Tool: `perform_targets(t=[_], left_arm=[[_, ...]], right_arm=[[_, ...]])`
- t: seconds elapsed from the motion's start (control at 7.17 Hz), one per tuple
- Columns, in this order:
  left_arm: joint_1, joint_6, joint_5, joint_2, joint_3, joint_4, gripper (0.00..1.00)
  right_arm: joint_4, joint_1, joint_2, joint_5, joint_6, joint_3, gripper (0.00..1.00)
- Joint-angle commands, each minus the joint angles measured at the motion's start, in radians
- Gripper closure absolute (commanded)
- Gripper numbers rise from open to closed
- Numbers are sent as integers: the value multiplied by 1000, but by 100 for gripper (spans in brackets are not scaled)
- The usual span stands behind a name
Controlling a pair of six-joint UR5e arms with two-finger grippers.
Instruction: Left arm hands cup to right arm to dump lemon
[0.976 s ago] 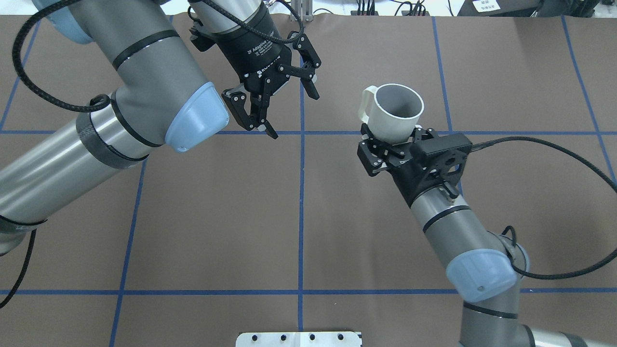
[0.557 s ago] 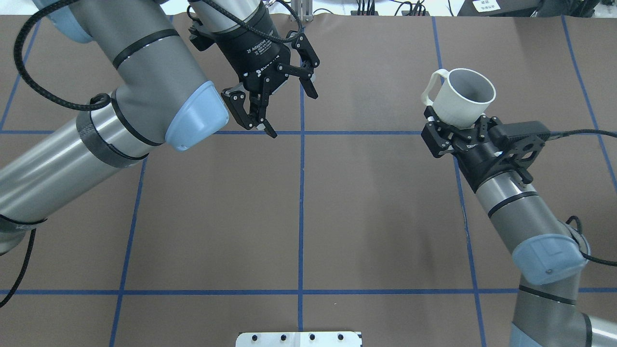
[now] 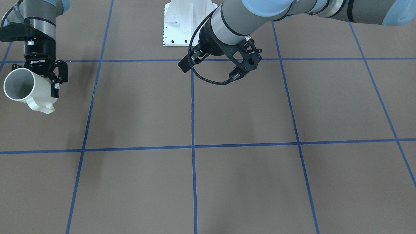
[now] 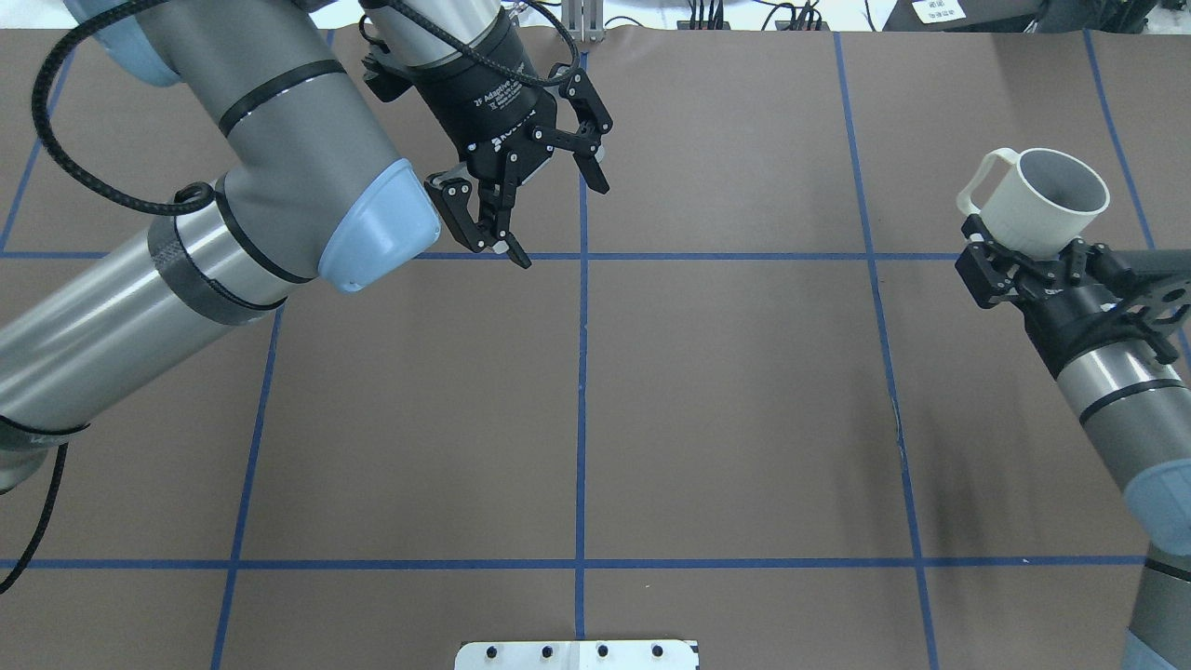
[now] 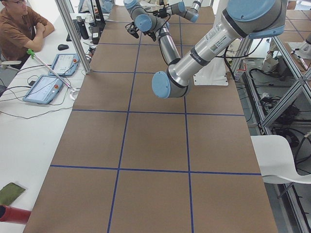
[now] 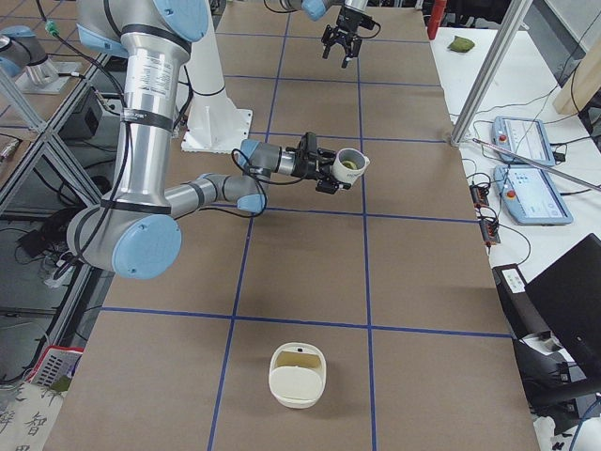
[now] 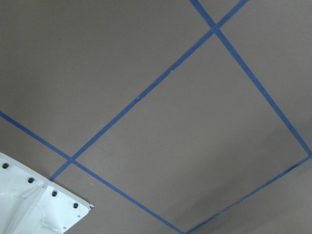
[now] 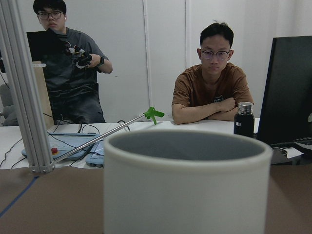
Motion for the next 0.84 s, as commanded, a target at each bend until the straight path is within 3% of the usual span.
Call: perform_targets(t=[0.0,0.14,0.42,0.56,0.7], left_arm=[[1,-6,1,1,-1,3,0],[1,-9,1,0,-1,4,0],[1,-12,1,0,-1,4,0],[1,-12,2,0,-1,4,0],[3,-13,2,0,-1,4,0]], right_arm=[[265,30,-131,0,72,-107,100],[424,39,-145,0,138,-204,100],[851,42,-147,36,146,-515,100],[929,56,-160,62,148,-590,100],[933,58,-171,63,158,-592,100]])
